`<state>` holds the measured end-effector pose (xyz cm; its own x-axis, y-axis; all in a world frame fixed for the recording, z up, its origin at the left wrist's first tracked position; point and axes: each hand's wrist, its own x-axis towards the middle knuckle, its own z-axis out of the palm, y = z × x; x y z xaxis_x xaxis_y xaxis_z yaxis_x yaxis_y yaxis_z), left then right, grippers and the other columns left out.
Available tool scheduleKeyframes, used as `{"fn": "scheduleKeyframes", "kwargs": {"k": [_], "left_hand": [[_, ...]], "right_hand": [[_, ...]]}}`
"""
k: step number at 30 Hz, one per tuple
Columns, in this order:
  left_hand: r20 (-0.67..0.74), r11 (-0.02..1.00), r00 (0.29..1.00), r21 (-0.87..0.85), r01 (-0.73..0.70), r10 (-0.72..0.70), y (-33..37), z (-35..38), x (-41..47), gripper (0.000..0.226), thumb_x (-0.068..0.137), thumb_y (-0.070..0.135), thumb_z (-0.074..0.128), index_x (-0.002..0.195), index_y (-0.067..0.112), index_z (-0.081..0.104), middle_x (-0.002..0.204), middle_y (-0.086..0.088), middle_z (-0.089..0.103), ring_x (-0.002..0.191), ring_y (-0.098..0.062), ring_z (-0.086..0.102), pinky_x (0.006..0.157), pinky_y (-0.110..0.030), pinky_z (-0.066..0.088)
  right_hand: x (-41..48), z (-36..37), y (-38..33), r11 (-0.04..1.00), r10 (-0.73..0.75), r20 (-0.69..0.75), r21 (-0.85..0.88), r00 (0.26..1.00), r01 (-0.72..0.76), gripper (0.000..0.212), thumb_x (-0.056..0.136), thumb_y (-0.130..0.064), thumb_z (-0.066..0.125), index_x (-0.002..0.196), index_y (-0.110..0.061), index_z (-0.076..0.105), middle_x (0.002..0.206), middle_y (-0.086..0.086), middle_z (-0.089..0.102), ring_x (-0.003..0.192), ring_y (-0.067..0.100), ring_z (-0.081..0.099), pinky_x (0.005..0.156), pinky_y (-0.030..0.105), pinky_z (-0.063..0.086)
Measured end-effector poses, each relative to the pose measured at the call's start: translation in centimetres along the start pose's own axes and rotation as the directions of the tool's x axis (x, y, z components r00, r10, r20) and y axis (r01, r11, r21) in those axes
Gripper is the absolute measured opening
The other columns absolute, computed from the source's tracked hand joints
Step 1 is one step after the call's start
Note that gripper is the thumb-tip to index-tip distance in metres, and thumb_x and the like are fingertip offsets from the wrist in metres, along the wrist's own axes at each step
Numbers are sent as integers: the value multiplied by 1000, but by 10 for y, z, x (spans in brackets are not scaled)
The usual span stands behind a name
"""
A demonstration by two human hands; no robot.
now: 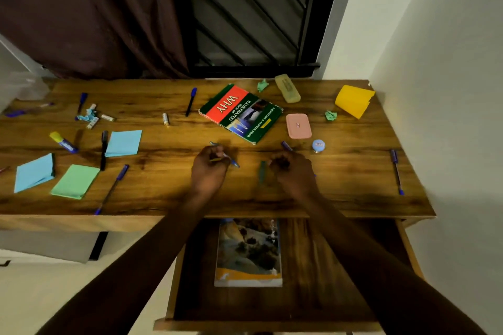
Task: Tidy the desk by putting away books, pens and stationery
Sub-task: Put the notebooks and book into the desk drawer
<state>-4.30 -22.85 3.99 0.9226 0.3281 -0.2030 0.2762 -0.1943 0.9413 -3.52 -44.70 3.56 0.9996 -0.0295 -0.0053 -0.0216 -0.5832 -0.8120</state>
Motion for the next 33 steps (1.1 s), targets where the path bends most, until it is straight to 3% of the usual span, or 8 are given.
{"fn": "scheduleKeyframes", "kwargs": {"k": [2, 5, 14, 18, 22, 26, 29, 33], "left_hand": [[-9, 1000, 1000, 17, -26, 26, 13, 2, 25, 37, 83, 17, 71, 120, 14, 67, 107, 1, 69, 106, -29, 68, 95, -47, 57], [-32, 993, 998, 105, -50, 53, 25, 4, 65, 43, 87, 14, 70, 130, 12, 62, 121, -3, 66, 111, -24, 65, 86, -34, 55], [60, 931, 989, 332, -150, 138, 39, 4, 179, 48, 89, 29, 71, 134, 17, 61, 127, -10, 69, 112, -29, 68, 85, -30, 50], [71, 939, 997, 340, -51, 28, 32, 2, 214, 59, 83, 41, 61, 138, 20, 58, 127, -9, 70, 109, -30, 69, 91, -45, 58], [84, 926, 992, 359, -115, 90, 23, 13, 221, 53, 92, 31, 66, 142, 18, 57, 127, -13, 70, 107, -32, 70, 88, -44, 60], [95, 887, 991, 443, -131, 99, 15, 21, 227, 48, 94, 29, 68, 137, 13, 61, 126, -18, 70, 110, -35, 69, 82, -36, 53], [103, 885, 991, 448, -125, 88, 17, 20, 229, 44, 95, 26, 65, 136, 12, 61, 125, -17, 70, 109, -34, 68, 75, -31, 47], [169, 900, 981, 406, -155, 93, 13, 11, 230, 49, 95, 35, 64, 142, 21, 56, 126, -9, 70, 104, -28, 69, 78, -35, 54]], "right_hand": [[23, -2, -8, 997, 44, 1, 62, 999, -44, 13, 89, -14, 72, 101, -13, 76, 100, -1, 77, 80, 0, 65, 73, 7, 46], [52, 6, -15, 979, 149, -1, 143, 989, -148, 16, 89, -16, 73, 104, -12, 73, 102, 2, 76, 93, 14, 70, 85, 29, 56], [117, 48, -19, 810, 453, 125, 355, 883, -466, 28, 88, -27, 75, 110, -12, 67, 112, 10, 74, 102, 27, 69, 95, 48, 56], [136, 58, -27, 670, 552, 211, 463, 807, -580, 28, 92, -23, 74, 111, -4, 66, 90, 13, 70, 79, 24, 63, 77, 40, 54], [150, 60, -31, 505, 658, 275, 529, 701, -682, 35, 89, -21, 78, 115, -2, 63, 102, 16, 72, 83, 26, 67, 87, 42, 60], [162, 63, -34, 434, 720, 279, 532, 635, -727, 40, 88, -25, 79, 116, -4, 60, 108, 14, 71, 70, 17, 60, 50, 22, 52], [167, 74, -41, 460, 687, 277, 550, 672, -697, 30, 88, -26, 80, 106, -7, 65, 98, 11, 68, 70, 16, 56, 59, 29, 46], [169, 83, -54, 480, 600, 211, 677, 771, -559, 28, 89, -15, 76, 114, -19, 64, 114, 9, 73, 104, 28, 70, 91, 47, 59]]}}
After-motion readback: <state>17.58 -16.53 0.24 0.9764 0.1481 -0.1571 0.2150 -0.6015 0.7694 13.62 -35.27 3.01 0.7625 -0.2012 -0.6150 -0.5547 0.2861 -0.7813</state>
